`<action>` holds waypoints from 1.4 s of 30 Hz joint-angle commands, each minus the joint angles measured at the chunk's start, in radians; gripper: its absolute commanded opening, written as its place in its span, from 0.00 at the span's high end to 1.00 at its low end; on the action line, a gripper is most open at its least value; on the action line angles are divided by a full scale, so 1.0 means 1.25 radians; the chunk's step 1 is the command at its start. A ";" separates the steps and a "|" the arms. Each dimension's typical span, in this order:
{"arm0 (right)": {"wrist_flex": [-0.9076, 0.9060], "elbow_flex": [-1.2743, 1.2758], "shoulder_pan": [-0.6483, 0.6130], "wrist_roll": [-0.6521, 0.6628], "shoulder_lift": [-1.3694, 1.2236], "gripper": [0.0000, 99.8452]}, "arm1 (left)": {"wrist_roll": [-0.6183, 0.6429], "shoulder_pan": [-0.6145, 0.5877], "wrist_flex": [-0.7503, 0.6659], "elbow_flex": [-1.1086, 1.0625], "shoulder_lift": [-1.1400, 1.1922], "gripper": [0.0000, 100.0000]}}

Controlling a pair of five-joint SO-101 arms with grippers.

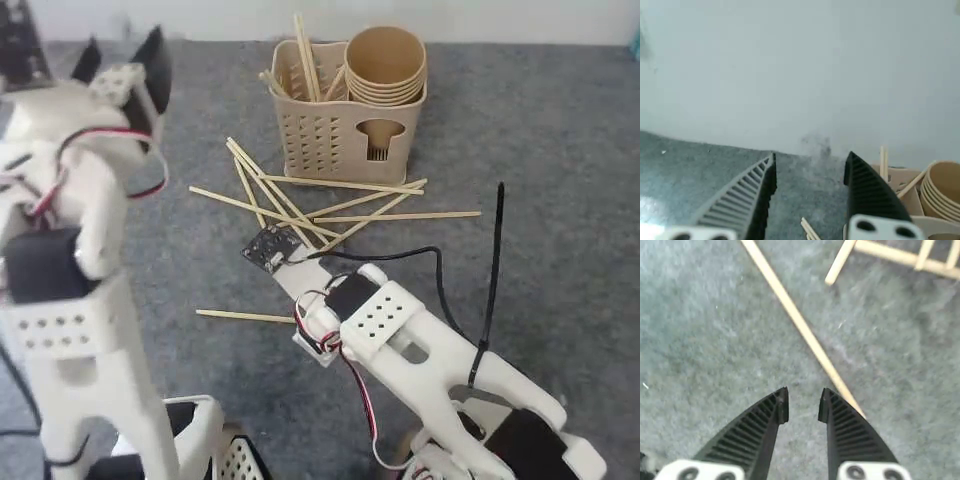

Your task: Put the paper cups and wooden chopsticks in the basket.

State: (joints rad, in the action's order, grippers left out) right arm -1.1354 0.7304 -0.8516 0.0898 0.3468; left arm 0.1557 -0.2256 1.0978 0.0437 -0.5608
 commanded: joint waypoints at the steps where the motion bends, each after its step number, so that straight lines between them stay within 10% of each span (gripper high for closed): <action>1: 0.003 -0.052 0.008 0.007 0.002 0.88 | 0.002 -0.039 0.090 0.010 -0.082 0.79; 20: -0.134 -0.354 0.002 0.055 -0.316 0.84 | 0.004 -0.250 -0.021 -0.747 -0.581 0.79; 42: -0.060 -0.340 -0.025 0.215 -0.447 0.78 | 0.101 -0.486 -0.135 -0.927 -0.579 0.79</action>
State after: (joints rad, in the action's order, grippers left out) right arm -1.2459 0.3330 -0.8807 0.3276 -0.2102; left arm 0.2631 -0.8270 0.9521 -1.1254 -1.2712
